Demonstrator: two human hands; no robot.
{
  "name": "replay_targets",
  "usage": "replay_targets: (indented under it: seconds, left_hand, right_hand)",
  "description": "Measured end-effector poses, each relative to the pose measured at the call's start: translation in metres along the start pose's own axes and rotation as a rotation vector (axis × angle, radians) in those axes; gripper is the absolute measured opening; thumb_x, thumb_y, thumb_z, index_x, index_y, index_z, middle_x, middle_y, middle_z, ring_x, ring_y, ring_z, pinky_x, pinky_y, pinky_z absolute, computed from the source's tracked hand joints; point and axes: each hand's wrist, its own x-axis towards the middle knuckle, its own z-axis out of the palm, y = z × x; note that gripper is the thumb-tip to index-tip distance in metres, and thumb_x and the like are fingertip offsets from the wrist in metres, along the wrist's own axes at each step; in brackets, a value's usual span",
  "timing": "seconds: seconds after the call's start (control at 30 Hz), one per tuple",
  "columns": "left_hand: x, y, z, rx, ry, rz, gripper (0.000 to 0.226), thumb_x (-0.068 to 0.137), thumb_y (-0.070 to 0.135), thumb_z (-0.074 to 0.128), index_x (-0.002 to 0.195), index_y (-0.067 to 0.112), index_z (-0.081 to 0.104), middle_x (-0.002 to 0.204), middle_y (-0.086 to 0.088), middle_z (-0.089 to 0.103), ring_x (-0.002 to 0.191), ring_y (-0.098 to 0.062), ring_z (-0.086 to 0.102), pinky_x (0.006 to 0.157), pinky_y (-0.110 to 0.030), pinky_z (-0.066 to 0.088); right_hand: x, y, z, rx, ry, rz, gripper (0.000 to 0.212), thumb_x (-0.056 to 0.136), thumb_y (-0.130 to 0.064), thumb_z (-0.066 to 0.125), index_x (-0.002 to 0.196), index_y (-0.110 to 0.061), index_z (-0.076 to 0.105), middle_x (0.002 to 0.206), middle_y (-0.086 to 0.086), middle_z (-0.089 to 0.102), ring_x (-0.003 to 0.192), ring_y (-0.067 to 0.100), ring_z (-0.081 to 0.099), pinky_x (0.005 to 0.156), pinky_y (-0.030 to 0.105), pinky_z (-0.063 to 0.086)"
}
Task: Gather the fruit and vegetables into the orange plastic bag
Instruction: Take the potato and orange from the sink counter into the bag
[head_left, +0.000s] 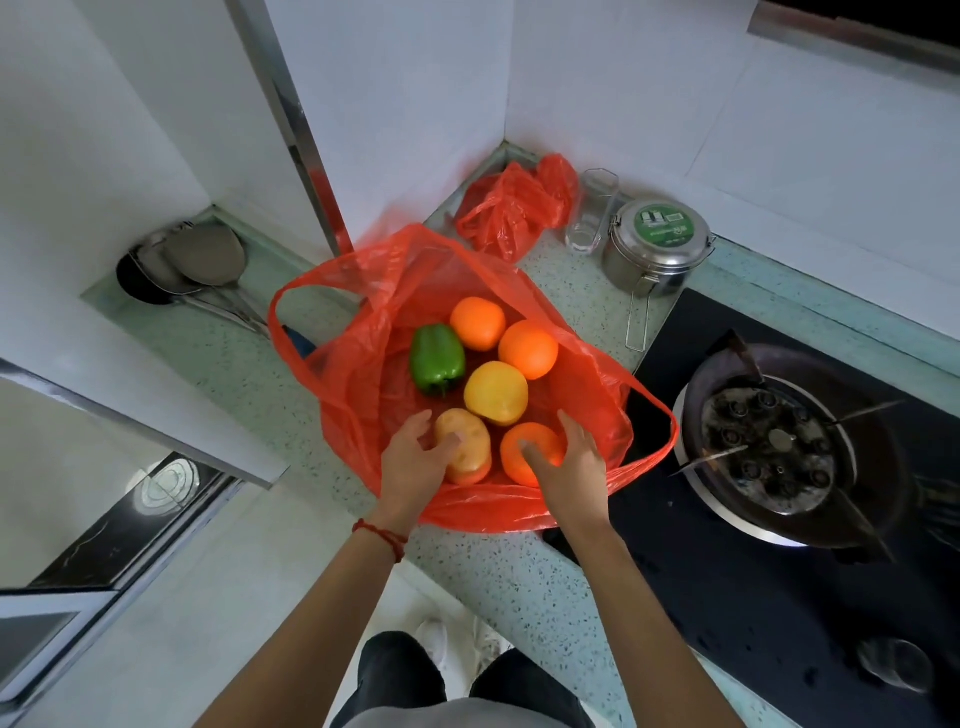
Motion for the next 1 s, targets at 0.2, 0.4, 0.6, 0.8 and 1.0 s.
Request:
replay_targets:
  seconds: [0.2,0.4,0.6,0.8,1.0]
  left_hand:
    - [-0.011,0.014,-0.008,0.17,-0.071,0.324,0.046,0.085,0.024,0.059,0.128,0.012,0.05,0.133,-0.008,0.053,0.123,-0.019,0.048,0.1,-0.027,0.034]
    - [-0.01,0.005,-0.021,0.478,-0.212,0.706,0.049,0.087,0.025,0.058,0.13,0.005,0.046,0.132,-0.015,0.051,0.126,-0.028,0.043,0.105,-0.034,0.035]
    - [-0.015,-0.006,-0.03,0.755,-0.369,1.037,0.055,0.082,0.042,0.041,0.117,0.003,0.056,0.117,-0.016,0.062,0.112,-0.034,0.057,0.09,-0.045,0.05]
    - [-0.044,-0.011,-0.018,0.8,-0.51,1.247,0.048,0.08,0.029,0.064,0.119,0.001,0.055,0.118,-0.02,0.061,0.111,-0.039,0.056,0.094,-0.047,0.046]
    - [-0.102,-0.017,0.02,0.842,-0.722,1.397,0.05,0.078,0.03,0.058,0.117,-0.001,0.057,0.119,-0.023,0.061,0.111,-0.041,0.057,0.094,-0.052,0.046]
  right_hand:
    - [-0.02,-0.002,-0.008,-0.067,0.166,-0.102,0.055,0.088,-0.037,0.056,0.136,-0.015,0.04,0.141,0.007,0.043,0.13,0.022,0.041,0.103,0.034,0.037]
    - [-0.059,0.004,-0.002,-0.25,0.327,-0.068,0.055,0.089,-0.04,0.051,0.137,-0.015,0.038,0.144,0.006,0.039,0.135,0.021,0.034,0.098,0.038,0.042]
    - [-0.119,0.019,0.015,-0.264,0.488,0.142,0.056,0.09,-0.04,0.05,0.138,-0.013,0.037,0.148,0.008,0.036,0.139,0.021,0.026,0.105,0.037,0.036]
    - [-0.19,0.037,0.021,-0.257,0.639,0.335,0.056,0.092,-0.039,0.047,0.139,-0.012,0.035,0.149,0.009,0.033,0.139,0.023,0.028,0.106,0.039,0.036]
    - [-0.268,0.061,0.015,-0.21,0.812,0.516,0.056,0.092,-0.037,0.048,0.139,-0.011,0.035,0.148,0.011,0.035,0.137,0.026,0.03,0.108,0.038,0.032]
